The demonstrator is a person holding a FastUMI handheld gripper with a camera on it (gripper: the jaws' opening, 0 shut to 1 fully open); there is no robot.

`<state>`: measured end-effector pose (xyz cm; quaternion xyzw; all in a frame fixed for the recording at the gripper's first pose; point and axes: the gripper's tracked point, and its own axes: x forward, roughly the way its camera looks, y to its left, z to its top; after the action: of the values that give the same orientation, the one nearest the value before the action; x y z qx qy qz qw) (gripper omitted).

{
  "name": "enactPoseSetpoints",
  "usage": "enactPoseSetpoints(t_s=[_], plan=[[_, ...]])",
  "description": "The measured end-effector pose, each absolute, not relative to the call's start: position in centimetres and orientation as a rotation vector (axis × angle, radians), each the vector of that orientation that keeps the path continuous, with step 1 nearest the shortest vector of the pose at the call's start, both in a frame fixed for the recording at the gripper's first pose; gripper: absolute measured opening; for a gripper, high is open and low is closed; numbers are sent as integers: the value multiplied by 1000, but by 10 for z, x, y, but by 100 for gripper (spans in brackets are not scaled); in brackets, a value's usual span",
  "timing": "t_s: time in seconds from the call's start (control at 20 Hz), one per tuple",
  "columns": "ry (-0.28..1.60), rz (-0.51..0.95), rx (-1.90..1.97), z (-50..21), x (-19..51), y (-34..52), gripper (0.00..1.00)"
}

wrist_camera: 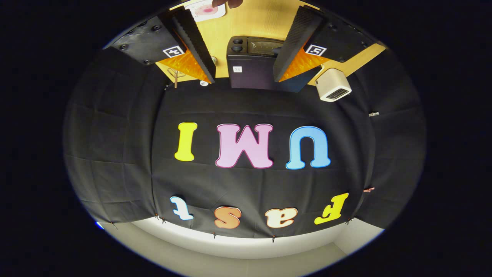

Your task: Open the toaster oven, put the food inside, and close the toaster oven door.

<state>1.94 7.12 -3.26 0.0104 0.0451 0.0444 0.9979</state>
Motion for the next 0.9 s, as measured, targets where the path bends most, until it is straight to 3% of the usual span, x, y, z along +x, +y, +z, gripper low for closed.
enactPoseSetpoints(t_s=[0.45,0.9], plan=[[285,163,48,-115,54,159,98],[480,124,103,-212,115,205,98]])
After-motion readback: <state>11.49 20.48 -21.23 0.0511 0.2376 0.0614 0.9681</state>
